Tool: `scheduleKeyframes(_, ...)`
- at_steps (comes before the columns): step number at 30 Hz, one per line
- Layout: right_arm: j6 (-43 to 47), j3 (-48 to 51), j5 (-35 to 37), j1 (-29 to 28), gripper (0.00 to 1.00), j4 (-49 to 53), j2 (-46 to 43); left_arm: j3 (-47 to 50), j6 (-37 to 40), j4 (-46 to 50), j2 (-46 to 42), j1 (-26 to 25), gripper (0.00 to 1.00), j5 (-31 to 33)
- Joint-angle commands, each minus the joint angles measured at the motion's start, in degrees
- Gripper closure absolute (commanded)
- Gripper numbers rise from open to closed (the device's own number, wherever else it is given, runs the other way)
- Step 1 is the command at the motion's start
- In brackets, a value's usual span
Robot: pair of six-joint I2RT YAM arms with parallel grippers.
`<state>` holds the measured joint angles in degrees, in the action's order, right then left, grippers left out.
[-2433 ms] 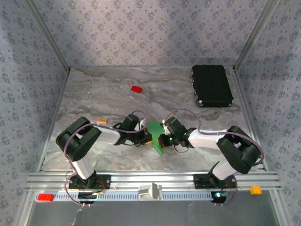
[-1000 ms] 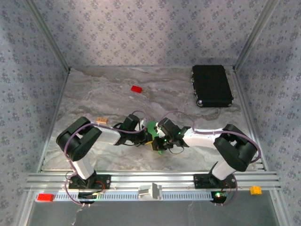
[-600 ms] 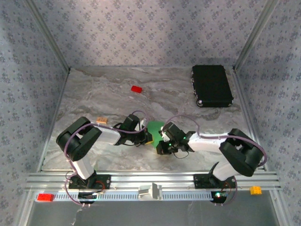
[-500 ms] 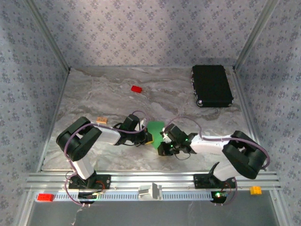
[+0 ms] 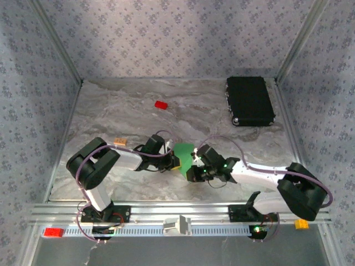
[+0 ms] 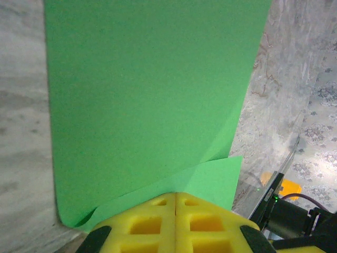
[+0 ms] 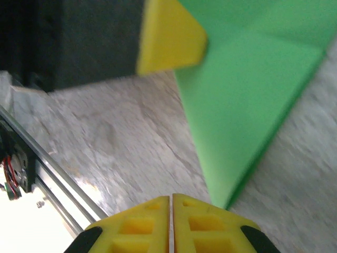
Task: Fold a paper plane with a square sheet of paper (pick it up from the middle)
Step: Third fold the triangle at the center of the table.
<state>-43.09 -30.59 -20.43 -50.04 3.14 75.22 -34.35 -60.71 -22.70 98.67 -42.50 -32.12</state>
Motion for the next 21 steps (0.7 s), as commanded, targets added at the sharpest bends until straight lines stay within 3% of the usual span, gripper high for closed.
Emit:
scheduleKeyframes(1,0.39,-5.14,-0.01,-0.23,0.89,0.09,5.52,0.71,0.78,3.27,1.17,-0.17,1.0,2.74)
scheduleKeyframes(8,-0.46,-1.65,-1.82,-0.14,0.89,-3.29,10.79,0.67,1.03,3.55,1.38,-0.18,1.0,2.93)
scheduleKeyframes(16,-3.66,9.42,-4.38,-0.58,0.88,-5.65,2.32,0.65,0.6,3.24,1.92,-0.2,1.0,3.33)
scheduleKeyframes(21,-3.7,8.07,-4.04,-0.08,0.88,-1.18,-5.58,0.77,0.55,3.0,1.44,-0.14,1.0,3.15)
